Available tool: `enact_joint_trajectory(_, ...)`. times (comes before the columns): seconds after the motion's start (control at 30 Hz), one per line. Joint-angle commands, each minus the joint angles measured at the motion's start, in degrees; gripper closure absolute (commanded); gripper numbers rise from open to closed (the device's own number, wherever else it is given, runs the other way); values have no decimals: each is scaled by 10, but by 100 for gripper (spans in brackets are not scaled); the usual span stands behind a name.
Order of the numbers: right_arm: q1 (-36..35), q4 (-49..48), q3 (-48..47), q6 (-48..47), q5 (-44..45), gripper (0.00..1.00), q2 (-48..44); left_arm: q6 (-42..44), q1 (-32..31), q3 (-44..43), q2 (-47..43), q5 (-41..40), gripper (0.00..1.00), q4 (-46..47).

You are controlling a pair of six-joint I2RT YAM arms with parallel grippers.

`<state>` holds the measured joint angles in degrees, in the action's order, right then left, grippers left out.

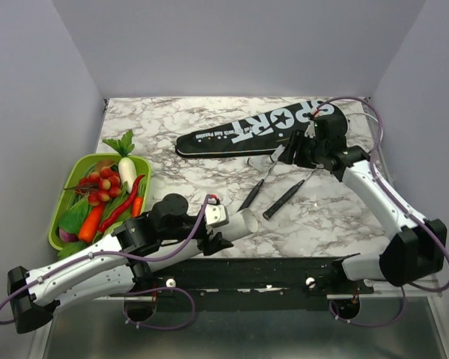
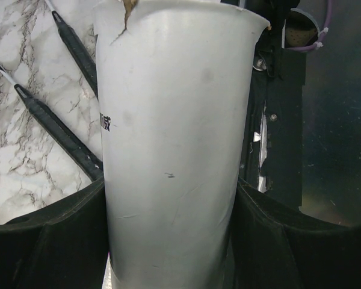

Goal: Pack up the badminton gear

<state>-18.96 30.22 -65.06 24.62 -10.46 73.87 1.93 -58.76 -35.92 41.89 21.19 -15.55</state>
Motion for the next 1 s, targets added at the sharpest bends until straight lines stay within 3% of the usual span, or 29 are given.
enact_joint_trajectory(0.0, 36, -55, -34, 1, 39, 36, 95, -18, -4, 5, -14, 3, 100, 5)
enact_joint_trajectory(0.2, 87, -100, -89, -30, 29, 36, 202, -18, -4, 7, -22, 7, 100, 7)
enact_joint_trajectory(0.53, 120, -98, -187, -109, -147, 39, 350, -17, -5, 7, -30, 8, 100, 9)
enact_joint_trajectory(0.73, 120, -81, -231, -114, -190, 49, 399, -18, -5, 7, -31, 7, 100, 7)
enact_joint_trajectory(0.97, 119, -67, -235, -114, -200, 49, 416, -18, -5, 7, -36, 6, 100, 8)
